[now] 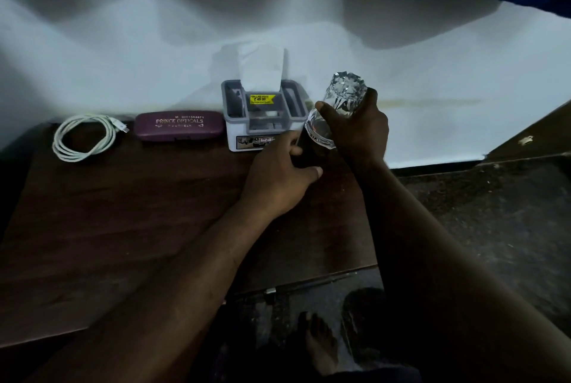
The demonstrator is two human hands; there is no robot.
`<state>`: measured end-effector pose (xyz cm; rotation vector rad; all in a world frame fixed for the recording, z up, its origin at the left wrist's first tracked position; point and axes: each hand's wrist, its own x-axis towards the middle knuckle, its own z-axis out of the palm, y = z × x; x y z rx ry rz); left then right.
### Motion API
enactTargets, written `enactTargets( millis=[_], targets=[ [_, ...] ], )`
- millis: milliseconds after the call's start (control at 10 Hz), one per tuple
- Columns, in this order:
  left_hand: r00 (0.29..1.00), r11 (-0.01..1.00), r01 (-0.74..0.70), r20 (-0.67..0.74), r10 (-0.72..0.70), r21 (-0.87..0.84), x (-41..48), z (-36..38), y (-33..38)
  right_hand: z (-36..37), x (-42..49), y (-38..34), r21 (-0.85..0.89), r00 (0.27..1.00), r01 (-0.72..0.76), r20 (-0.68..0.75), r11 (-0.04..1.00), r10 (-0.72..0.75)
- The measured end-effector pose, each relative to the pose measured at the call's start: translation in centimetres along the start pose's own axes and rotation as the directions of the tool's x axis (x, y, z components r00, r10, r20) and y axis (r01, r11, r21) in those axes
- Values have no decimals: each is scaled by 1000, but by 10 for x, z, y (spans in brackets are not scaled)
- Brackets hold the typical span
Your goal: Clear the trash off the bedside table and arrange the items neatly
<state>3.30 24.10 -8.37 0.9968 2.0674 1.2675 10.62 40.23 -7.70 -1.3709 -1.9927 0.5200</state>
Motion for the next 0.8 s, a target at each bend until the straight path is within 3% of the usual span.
enactTargets(
  millis=[400,700,800],
  targets=[
    [1000,1000,8,-5,-8,-6,0,-5,2,-6,-5,-1,76,992,-62,112,995,53],
    [995,997,-77,-57,78,24,-15,-13,11,-28,-51,-10,74,1000,-7,-15,997,8],
    [989,984,-119,-71,129,130,-30,-21,20,-41,-72,-17,10,1000,-7,23,1000,6]
  ],
)
